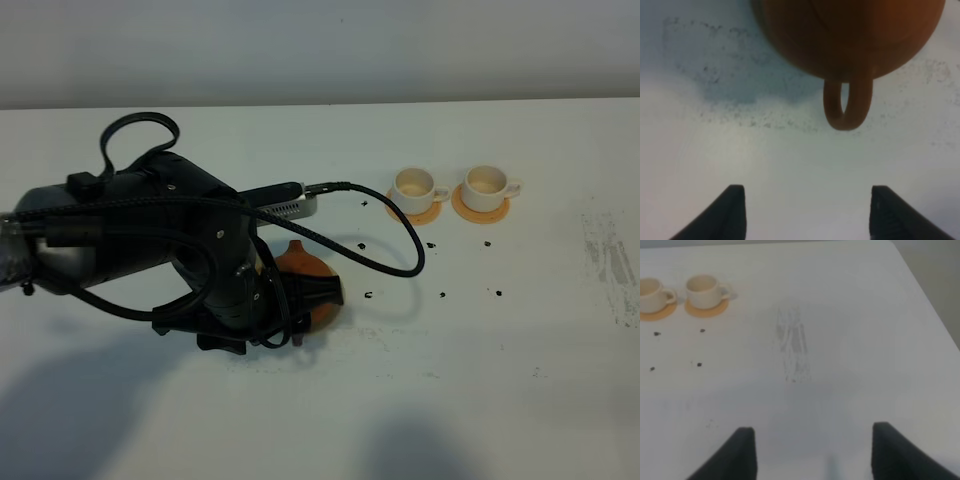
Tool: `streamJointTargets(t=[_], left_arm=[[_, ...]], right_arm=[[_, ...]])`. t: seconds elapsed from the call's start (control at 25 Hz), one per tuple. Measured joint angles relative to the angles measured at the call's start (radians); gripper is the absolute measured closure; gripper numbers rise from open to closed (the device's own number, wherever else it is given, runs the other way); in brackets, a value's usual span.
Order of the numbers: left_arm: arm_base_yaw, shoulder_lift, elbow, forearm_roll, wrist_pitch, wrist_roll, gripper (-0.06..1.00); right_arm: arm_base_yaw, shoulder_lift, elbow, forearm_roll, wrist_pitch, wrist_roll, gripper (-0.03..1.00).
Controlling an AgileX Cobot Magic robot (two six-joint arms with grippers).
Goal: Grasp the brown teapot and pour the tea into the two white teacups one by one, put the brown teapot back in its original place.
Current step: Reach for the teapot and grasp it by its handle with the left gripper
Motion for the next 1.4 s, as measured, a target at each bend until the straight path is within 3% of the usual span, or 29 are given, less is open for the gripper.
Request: streamJointTargets(t=[0.6,1.4], left_arm=[[0.000,0.077,-0.008,0.000,-0.072,0.030,0.43],[0.004,0.089,-0.008,0.059,-0.052,0.028,0.43]], right_arm=[[0.000,0.000,0.000,0.001,0.000,0.000,0.44],[0.000,0.000,0.000,0.001,0.000,0.000,0.45]])
